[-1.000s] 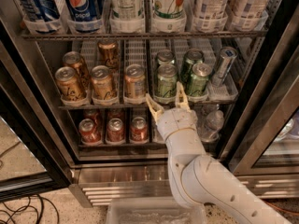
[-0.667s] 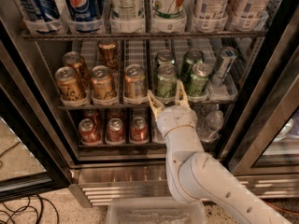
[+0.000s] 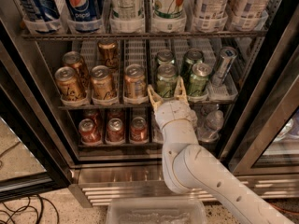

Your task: Pick green can from middle shelf of fridge

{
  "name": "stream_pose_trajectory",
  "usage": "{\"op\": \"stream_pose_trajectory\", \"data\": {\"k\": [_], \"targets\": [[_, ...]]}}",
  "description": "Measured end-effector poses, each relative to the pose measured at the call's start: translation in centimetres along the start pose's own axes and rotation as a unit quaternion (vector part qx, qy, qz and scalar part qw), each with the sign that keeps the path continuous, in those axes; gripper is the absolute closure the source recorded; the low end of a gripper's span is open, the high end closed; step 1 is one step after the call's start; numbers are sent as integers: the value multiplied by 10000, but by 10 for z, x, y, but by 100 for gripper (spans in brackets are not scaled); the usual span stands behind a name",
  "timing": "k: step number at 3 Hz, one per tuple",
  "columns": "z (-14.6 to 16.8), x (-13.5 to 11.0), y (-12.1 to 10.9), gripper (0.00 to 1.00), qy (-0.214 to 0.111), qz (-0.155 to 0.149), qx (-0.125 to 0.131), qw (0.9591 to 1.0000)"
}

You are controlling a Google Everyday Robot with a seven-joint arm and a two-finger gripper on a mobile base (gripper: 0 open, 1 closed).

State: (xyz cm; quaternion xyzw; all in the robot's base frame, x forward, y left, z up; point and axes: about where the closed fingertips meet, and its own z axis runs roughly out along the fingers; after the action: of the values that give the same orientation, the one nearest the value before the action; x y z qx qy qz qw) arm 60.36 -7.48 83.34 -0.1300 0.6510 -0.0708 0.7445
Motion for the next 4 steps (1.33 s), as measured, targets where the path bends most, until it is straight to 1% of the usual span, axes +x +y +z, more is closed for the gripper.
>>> {"op": "stream_pose_trajectory", "data": {"k": [1,2,3,4], "targets": [[13,2,1,34,-22,-18,41,10000],[17,2,0,53,-41,-34,51,10000],[19,0,-5,77,-67,-142,-152,9998],[4,-5,-16,99,-107,-127,-537,9984]]}}
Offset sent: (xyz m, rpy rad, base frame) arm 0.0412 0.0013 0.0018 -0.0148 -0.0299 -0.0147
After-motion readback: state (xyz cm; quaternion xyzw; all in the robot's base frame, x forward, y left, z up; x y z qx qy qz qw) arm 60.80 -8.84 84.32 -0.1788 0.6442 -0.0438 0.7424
